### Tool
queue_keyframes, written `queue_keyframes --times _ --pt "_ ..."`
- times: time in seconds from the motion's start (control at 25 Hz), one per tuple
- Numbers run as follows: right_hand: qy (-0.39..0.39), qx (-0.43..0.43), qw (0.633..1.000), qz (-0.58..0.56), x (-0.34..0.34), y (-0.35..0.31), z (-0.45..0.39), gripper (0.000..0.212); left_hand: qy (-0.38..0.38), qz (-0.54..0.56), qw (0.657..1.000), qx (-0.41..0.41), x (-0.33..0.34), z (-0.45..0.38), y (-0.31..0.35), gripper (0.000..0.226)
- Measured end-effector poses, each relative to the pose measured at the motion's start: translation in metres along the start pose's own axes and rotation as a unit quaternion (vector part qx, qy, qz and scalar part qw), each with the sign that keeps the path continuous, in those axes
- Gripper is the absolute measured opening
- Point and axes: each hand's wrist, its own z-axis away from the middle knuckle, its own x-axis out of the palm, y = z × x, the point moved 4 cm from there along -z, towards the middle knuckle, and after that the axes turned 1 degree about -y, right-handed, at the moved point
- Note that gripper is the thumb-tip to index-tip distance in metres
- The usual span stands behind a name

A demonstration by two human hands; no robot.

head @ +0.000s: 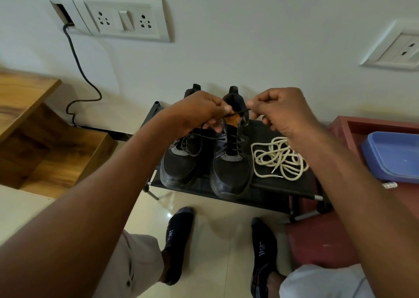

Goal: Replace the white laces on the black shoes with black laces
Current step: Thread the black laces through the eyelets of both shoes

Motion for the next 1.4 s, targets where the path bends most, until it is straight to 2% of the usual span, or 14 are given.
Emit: queue_keyframes --times 0.12,0.2,0.28,0.32,0.4,0.48,0.52,0.64,0.76,0.92,1.08,1.24,1.32,1.4 --pt "0.020 0.038 0.999 0.002 -0.010 0.010 -0.005 0.006 0.060 -0.237 0.969 -0.035 -0.010 0.005 -0.011 0.023" --pt "-0.018 0.053 0.998 0.024 -0.003 0.012 -0.005 0.012 0.090 -0.273 0.958 -0.022 -0.010 0.006 -0.013 0.020" --pt "-0.068 0.064 0.995 0.040 0.012 0.014 -0.003 0.013 0.123 -0.225 0.966 0.039 -0.006 0.005 -0.005 0.020" --pt "-0.076 0.067 0.994 0.040 0.017 0.015 -0.003 0.009 0.111 -0.165 0.978 0.060 -0.003 0.003 -0.001 0.022" --pt "-0.056 0.058 0.996 0.031 0.021 0.016 -0.005 0.005 0.029 -0.047 0.997 0.057 0.005 -0.002 0.001 0.024" --pt "-0.016 0.038 0.999 0.022 0.019 0.017 -0.007 0.006 -0.028 -0.003 0.999 0.040 0.013 -0.006 -0.001 0.021" --pt "-0.004 0.034 0.999 0.019 0.018 0.018 -0.008 0.005 -0.032 0.012 0.999 0.030 0.016 -0.008 -0.003 0.018" --pt "0.000 0.037 0.999 0.016 0.023 0.025 -0.010 0.005 0.000 0.069 0.998 0.016 0.018 -0.013 -0.008 0.014" --pt "-0.016 0.059 0.998 0.015 0.031 0.034 -0.014 0.010 0.044 0.067 0.997 0.003 0.016 -0.012 -0.011 0.011" --pt "-0.026 0.061 0.992 0.105 0.034 0.043 -0.017 0.021 0.116 -0.090 0.989 0.032 0.020 -0.014 -0.021 0.007" --pt "-0.015 0.046 0.988 0.145 0.031 0.042 -0.020 0.027 0.179 -0.256 0.944 0.109 0.027 -0.016 -0.020 0.012" --pt "-0.002 0.055 0.989 0.134 0.025 0.039 -0.021 0.024 0.185 -0.431 0.878 0.096 0.041 -0.024 -0.011 0.015" --pt "0.001 0.060 0.990 0.131 0.022 0.039 -0.021 0.023 0.167 -0.452 0.873 0.077 0.045 -0.028 -0.007 0.016" --pt "0.002 0.062 0.990 0.126 0.018 0.039 -0.021 0.023 0.122 -0.439 0.887 0.071 0.048 -0.030 -0.006 0.021"
